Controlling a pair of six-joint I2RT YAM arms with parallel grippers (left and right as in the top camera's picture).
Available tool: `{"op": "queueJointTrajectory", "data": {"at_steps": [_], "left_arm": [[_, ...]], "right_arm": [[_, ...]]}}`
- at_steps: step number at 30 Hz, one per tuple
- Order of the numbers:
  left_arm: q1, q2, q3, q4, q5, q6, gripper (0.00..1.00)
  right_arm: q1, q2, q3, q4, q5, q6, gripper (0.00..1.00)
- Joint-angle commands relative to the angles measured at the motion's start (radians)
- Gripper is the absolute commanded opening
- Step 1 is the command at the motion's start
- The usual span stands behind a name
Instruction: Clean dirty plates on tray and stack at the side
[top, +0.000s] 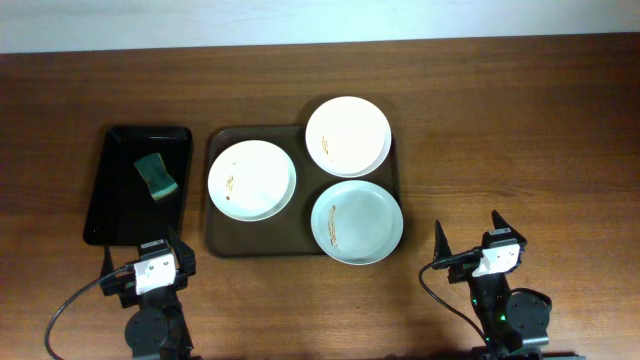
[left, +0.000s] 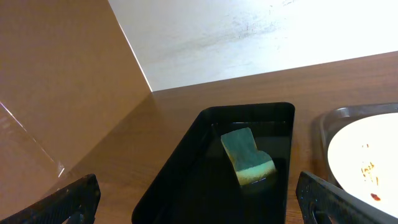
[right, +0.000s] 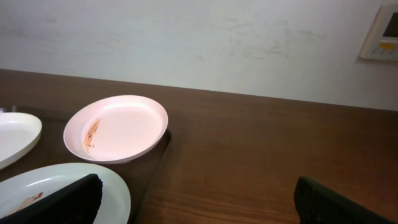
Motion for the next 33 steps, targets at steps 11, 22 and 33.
{"op": "queueJointTrajectory", "data": {"at_steps": [11, 22, 33], "left_arm": [[0.005, 0.003, -0.005, 0.002, -0.014, 0.020, 0.99], [0.005, 0.003, -0.005, 0.002, -0.014, 0.020, 0.99], [0.004, 0.003, -0.005, 0.011, 0.304, -0.001, 0.99]], "right_arm": [[-0.002, -0.007, -0.007, -0.003, 0.005, 0.007, 0.98], [-0.002, -0.006, -0.007, 0.003, -0.003, 0.019, 0.99], [-0.002, -0.006, -0.007, 0.003, -0.003, 0.034, 0.98]]}}
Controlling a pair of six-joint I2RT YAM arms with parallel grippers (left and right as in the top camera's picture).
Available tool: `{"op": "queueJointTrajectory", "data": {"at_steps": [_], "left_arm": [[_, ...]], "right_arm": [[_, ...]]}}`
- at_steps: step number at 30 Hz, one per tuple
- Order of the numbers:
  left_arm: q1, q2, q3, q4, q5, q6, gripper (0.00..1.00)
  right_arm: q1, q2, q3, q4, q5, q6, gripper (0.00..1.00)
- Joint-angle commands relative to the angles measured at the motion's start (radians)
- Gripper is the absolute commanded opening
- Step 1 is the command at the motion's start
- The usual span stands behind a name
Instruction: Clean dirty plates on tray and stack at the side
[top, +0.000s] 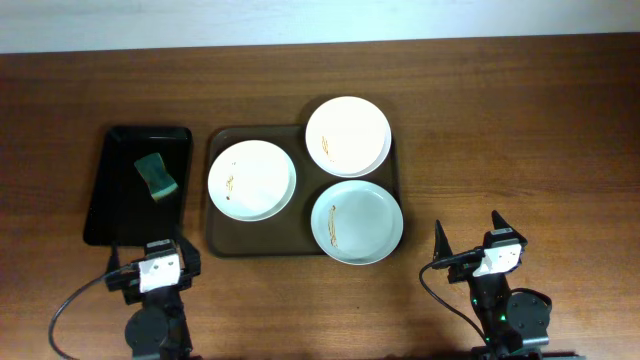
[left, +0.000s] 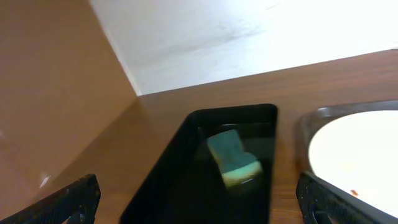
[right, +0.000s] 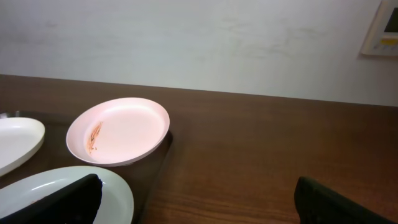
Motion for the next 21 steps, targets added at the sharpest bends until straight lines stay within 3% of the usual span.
{"op": "queueJointTrajectory", "data": {"at_steps": [1, 3, 8, 17, 21], "left_arm": [[0.003, 0.003, -0.005, 0.039, 0.304, -0.049, 0.99], [0.003, 0.003, -0.005, 0.059, 0.314, -0.153, 0.99], [0.003, 0.037, 0.122, 0.090, 0.332, -0.155, 0.99], [0.003, 0.421, 0.435, 0.180, 0.333, -0.154, 0.99], [0.003, 0.597, 0.528, 0.180, 0.362, -0.158, 0.99]], "right_arm": [[-0.002, -0.006, -0.007, 0.002, -0.002, 0.008, 0.98], [-0.002, -0.007, -0.007, 0.017, -0.002, 0.008, 0.99], [-0.002, -0.006, 0.063, 0.023, -0.002, 0.008, 0.98], [-0.002, -0.006, 0.241, 0.018, -0.002, 0.009, 0.98], [-0.002, 0.017, 0.301, -0.060, -0.002, 0.020, 0.98]]}}
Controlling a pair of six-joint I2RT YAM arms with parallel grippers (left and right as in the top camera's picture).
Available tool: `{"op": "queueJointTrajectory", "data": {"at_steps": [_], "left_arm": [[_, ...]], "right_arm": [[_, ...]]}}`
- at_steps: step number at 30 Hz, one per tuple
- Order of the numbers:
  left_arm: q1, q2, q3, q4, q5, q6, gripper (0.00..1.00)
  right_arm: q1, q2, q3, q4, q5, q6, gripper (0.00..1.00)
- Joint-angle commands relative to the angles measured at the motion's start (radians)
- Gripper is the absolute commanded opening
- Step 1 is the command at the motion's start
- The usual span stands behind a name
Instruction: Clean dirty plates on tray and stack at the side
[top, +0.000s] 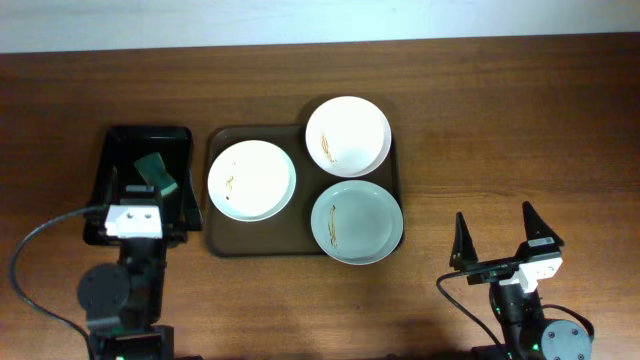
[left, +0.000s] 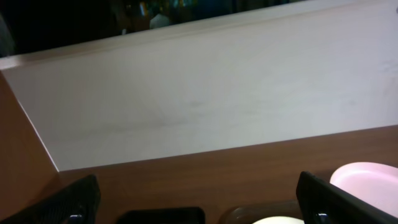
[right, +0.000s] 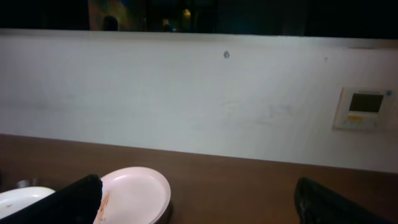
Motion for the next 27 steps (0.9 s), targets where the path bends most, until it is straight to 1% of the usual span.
{"op": "queueJointTrajectory", "data": {"at_steps": [1, 4, 6, 9, 10, 12, 13, 14, 16, 18, 19, 21, 22, 23, 25, 26, 27], "left_arm": [[0.003, 0.103, 0.088, 0.003, 0.060, -0.019, 0.99], [0.003, 0.210, 0.159, -0.023, 0.071, -0.092, 0.99], [0.003, 0.281, 0.230, -0.065, 0.082, -0.091, 0.99], [0.003, 0.414, 0.393, -0.237, 0.090, -0.091, 0.99], [0.003, 0.476, 0.476, -0.327, 0.090, -0.090, 0.99], [0.003, 0.567, 0.618, -0.496, 0.090, -0.089, 0.99], [0.003, 0.615, 0.705, -0.608, 0.090, -0.079, 0.99], [0.003, 0.650, 0.766, -0.684, 0.090, -0.076, 0.99], [0.003, 0.745, 0.909, -0.858, 0.090, -0.076, 0.99], [0.003, 0.820, 0.996, -0.961, 0.103, -0.076, 0.99], [0.016, 0.886, 1.070, -1.033, 0.187, -0.076, 0.99], [0.059, 0.974, 1.155, -1.116, 0.304, -0.076, 0.99], [0.081, 1.020, 1.173, -1.155, 0.310, -0.076, 0.99], [0.082, 1.028, 1.173, -1.162, 0.310, -0.076, 0.99], [0.082, 1.032, 1.173, -1.169, 0.309, -0.076, 0.99], [0.082, 1.032, 1.173, -1.172, 0.325, -0.076, 0.99], [0.082, 1.032, 1.173, -1.188, 0.324, -0.076, 0.99]], "right_arm": [[-0.002, 0.036, 0.060, -0.008, -0.002, 0.026, 0.98], [-0.002, 0.127, 0.105, -0.008, -0.009, 0.088, 0.98], [-0.002, 0.239, 0.148, -0.007, -0.050, 0.090, 0.98], [-0.002, 0.457, 0.290, -0.017, -0.127, 0.090, 0.98], [-0.002, 0.585, 0.394, -0.060, -0.169, 0.111, 0.98], [-0.002, 0.719, 0.520, -0.147, -0.216, 0.163, 0.98], [-0.002, 0.839, 0.636, -0.231, -0.279, 0.163, 0.98], [-0.002, 0.908, 0.709, -0.279, -0.312, 0.162, 0.98], [-0.001, 1.106, 0.905, -0.414, -0.386, 0.162, 0.98], [-0.001, 1.260, 1.051, -0.517, -0.435, 0.162, 0.98], [0.006, 1.353, 1.135, -0.573, -0.479, 0.162, 0.98], [0.025, 1.472, 1.237, -0.642, -0.539, 0.162, 0.98], [0.031, 1.536, 1.250, -0.630, -0.563, 0.161, 0.98], [0.031, 1.558, 1.250, -0.627, -0.533, 0.162, 0.98], [0.031, 1.638, 1.249, -0.624, -0.533, 0.162, 0.98], [0.031, 1.691, 1.249, -0.610, -0.586, 0.162, 0.98], [0.032, 1.697, 1.249, -0.596, -0.624, 0.162, 0.98]]}}
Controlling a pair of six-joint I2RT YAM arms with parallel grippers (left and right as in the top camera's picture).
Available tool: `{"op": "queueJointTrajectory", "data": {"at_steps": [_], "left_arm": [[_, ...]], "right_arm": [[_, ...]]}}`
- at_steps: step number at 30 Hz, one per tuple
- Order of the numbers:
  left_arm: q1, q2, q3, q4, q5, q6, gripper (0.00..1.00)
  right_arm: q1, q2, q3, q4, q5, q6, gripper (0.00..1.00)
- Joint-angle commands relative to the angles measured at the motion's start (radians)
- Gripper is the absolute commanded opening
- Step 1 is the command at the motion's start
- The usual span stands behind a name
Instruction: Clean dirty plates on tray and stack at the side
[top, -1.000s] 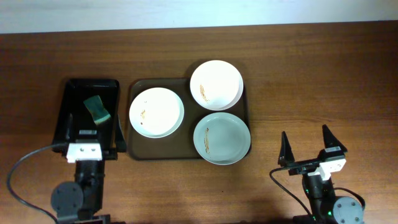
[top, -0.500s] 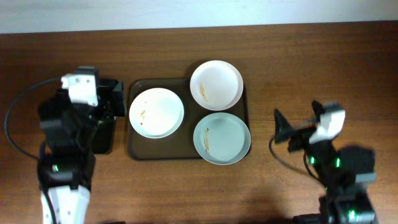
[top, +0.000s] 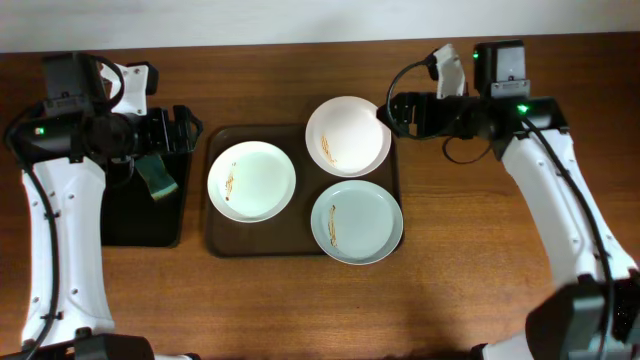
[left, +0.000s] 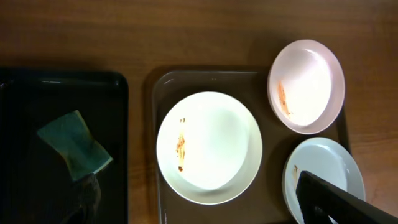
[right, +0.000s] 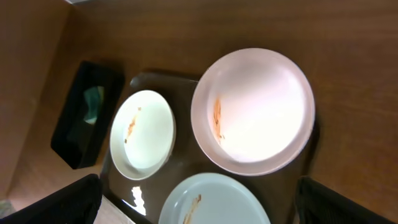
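A brown tray (top: 218, 240) holds three smeared plates: a white one (top: 252, 180) on the left, a pink one (top: 348, 136) at the far right, a pale blue one (top: 356, 221) at the near right. A green sponge (top: 155, 177) lies in the black tray (top: 120, 215). My left gripper (top: 183, 131) hangs open over the gap between the two trays, holding nothing; from its wrist, the left gripper (left: 205, 211) looks down on the white plate (left: 211, 146). My right gripper (top: 393, 112) is open and empty beside the pink plate's far right rim (right: 255, 112).
The wooden table (top: 490, 260) stretches to the right of the brown tray. A pale wall runs along the far edge. Cables loop off both arms above the table.
Both arms were low at the table's front edge, their cameras on the wall. Now they are raised over the far half, looking down on the trays. Plates and sponge lie as before.
Both grippers first sat open at the front edge, left before the black tray, right of the blue plate. The left then shifted slightly. Later both had tilted up toward the wall. Now they hang open over the trays, with nothing picked up.
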Motion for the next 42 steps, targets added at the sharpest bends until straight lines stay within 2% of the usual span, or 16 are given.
{"op": "queueJointTrajectory", "data": {"at_steps": [1, 3, 5, 6, 11, 12, 14, 16, 17, 20, 29, 32, 34, 35, 36, 42], "left_arm": [[0.002, -0.003, 0.026, -0.018, 0.033, 0.001, 0.99], [0.003, -0.003, 0.026, -0.033, -0.034, -0.004, 0.99], [0.023, 0.013, 0.026, -0.055, -0.137, -0.102, 0.99], [0.042, 0.027, 0.026, -0.063, -0.137, -0.105, 0.99], [0.092, 0.117, 0.024, -0.077, -0.317, -0.161, 0.99], [0.093, 0.140, 0.024, -0.070, -0.331, -0.161, 0.99], [0.093, 0.169, 0.023, -0.048, -0.457, -0.162, 0.99], [0.092, 0.192, 0.023, -0.011, -0.467, -0.161, 0.99], [0.092, 0.200, 0.023, 0.002, -0.467, -0.161, 0.95], [0.092, 0.232, 0.023, 0.020, -0.466, -0.161, 0.95], [0.092, 0.247, 0.019, 0.021, -0.416, -0.161, 0.95], [0.092, 0.257, 0.010, 0.021, -0.415, -0.161, 0.95], [0.092, 0.272, -0.009, 0.025, -0.415, -0.161, 0.95], [0.092, 0.294, -0.016, 0.027, -0.410, -0.165, 0.95], [0.092, 0.318, -0.016, 0.028, -0.379, -0.165, 0.95], [0.092, 0.439, -0.016, 0.028, -0.279, -0.184, 0.92]], "right_arm": [[0.013, 0.028, 0.017, 0.029, -0.095, 0.005, 0.98], [0.059, 0.028, 0.018, 0.078, -0.083, 0.124, 0.98], [0.140, 0.028, 0.018, 0.097, 0.036, 0.220, 0.95], [0.205, 0.028, 0.018, 0.103, 0.138, 0.275, 0.86], [0.539, 0.055, 0.018, 0.105, 0.724, 0.473, 0.74], [0.562, 0.076, 0.018, 0.109, 0.726, 0.476, 0.73], [0.592, 0.146, 0.018, 0.110, 0.709, 0.506, 0.62], [0.595, 0.221, 0.018, 0.131, 0.676, 0.505, 0.60], [0.595, 0.248, 0.018, 0.148, 0.673, 0.505, 0.59], [0.595, 0.336, 0.018, 0.232, 0.615, 0.512, 0.47], [0.599, 0.472, 0.018, 0.353, 0.590, 0.553, 0.46], [0.603, 0.518, 0.018, 0.357, 0.570, 0.554, 0.39], [0.603, 0.525, 0.018, 0.358, 0.563, 0.554, 0.33], [0.604, 0.525, 0.018, 0.358, 0.560, 0.554, 0.24], [0.604, 0.525, 0.018, 0.356, 0.541, 0.554, 0.04], [0.598, 0.525, 0.018, 0.258, 0.491, 0.610, 0.04]]}}
